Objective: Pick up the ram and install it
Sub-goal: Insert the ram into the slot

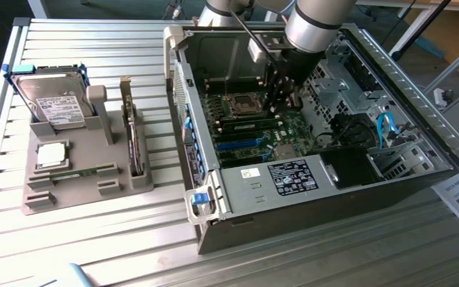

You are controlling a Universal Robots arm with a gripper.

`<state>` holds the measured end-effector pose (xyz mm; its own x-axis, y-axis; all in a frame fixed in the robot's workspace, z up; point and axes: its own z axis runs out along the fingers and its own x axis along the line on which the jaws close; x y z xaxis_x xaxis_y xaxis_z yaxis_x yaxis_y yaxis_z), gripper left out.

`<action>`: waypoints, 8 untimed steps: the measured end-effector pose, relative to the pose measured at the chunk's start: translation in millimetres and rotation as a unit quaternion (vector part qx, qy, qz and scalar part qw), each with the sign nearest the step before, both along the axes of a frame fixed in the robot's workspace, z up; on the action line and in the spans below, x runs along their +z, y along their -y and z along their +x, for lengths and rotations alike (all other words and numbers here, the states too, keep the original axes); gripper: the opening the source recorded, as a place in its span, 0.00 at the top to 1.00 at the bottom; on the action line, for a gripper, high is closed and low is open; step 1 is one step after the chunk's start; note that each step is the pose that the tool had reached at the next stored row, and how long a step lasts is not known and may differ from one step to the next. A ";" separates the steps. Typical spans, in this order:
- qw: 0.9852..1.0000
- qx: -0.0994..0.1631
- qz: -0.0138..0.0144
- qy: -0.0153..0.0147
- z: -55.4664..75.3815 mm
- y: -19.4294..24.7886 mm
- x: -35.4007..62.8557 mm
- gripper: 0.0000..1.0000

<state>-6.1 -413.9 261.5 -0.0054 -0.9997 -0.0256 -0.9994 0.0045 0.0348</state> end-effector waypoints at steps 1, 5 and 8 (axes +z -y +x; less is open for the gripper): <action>1.000 0.000 0.000 0.000 0.4 0.0 2.5 0.75; 1.000 0.000 0.000 0.000 1.8 0.0 13.0 0.75; 1.000 0.000 0.000 0.000 2.5 0.0 20.2 0.75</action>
